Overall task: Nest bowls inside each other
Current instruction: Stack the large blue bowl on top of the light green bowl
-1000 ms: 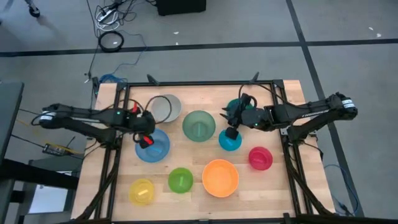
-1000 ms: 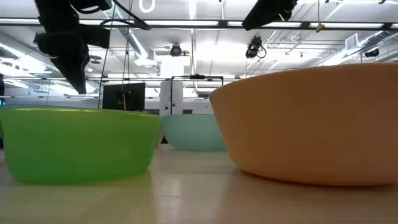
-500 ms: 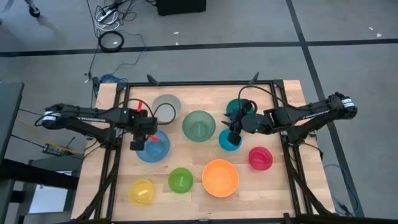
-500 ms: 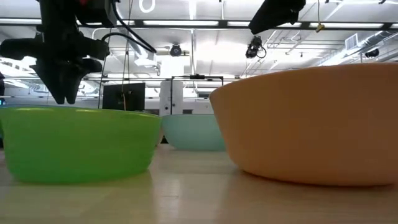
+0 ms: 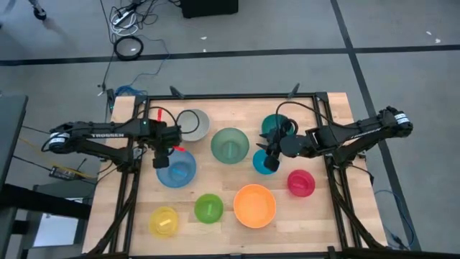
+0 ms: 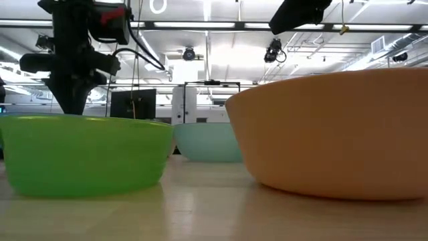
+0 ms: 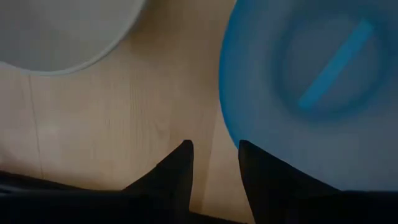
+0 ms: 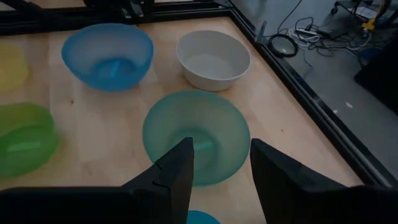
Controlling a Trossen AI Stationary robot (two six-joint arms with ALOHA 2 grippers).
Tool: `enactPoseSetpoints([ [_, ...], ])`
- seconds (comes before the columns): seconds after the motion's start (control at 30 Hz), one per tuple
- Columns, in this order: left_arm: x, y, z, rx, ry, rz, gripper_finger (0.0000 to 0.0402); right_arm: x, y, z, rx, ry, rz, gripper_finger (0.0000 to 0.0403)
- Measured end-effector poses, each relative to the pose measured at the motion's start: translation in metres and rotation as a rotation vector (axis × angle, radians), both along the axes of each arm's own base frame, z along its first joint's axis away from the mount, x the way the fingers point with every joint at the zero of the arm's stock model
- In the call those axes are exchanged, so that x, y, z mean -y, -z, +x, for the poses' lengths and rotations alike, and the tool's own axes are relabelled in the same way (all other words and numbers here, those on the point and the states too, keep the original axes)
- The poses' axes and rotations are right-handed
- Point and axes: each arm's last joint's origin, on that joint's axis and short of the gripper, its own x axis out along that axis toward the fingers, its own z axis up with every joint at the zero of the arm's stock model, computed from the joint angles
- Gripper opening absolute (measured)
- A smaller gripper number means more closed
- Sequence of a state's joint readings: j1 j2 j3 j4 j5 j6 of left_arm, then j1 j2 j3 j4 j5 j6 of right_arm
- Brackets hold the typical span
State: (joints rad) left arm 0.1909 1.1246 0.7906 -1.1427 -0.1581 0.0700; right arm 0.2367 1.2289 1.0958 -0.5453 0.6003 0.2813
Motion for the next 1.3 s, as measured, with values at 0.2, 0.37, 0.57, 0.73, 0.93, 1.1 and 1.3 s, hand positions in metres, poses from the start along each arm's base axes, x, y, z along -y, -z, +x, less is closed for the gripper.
enactPoseSetpoints([
  [0.2,0.0,0.0,0.0,0.0,0.0,0.0,0.0136,0.0,0.0,0.0,0.002,0.003,0.003,0.0147],
  [0.37,0.001,-0.014,0.001,0.058,0.01,-0.024,0.0136,0.0,-0.001,0.001,-0.016,-0.038,-0.054,0.0146],
  [0.57,0.006,-0.094,-0.007,0.726,0.058,0.003,0.0136,-0.009,-0.013,0.002,0.03,-0.167,-0.198,0.0146],
  [0.73,0.014,-0.135,-0.048,1.112,0.072,0.056,0.0136,-0.014,-0.028,0.006,0.15,-0.216,-0.274,0.0146],
  [0.93,0.022,-0.149,-0.087,1.308,0.041,0.037,0.0136,-0.01,-0.038,0.01,0.258,-0.178,-0.246,0.0146],
  [1.1,0.025,-0.152,-0.101,1.359,0.048,0.048,0.0136,-0.001,-0.049,0.014,0.379,-0.125,-0.232,0.0146],
  [1.3,0.026,-0.151,-0.104,1.357,0.067,0.022,0.0136,0.007,-0.056,0.02,0.489,-0.307,-0.144,0.0146],
])
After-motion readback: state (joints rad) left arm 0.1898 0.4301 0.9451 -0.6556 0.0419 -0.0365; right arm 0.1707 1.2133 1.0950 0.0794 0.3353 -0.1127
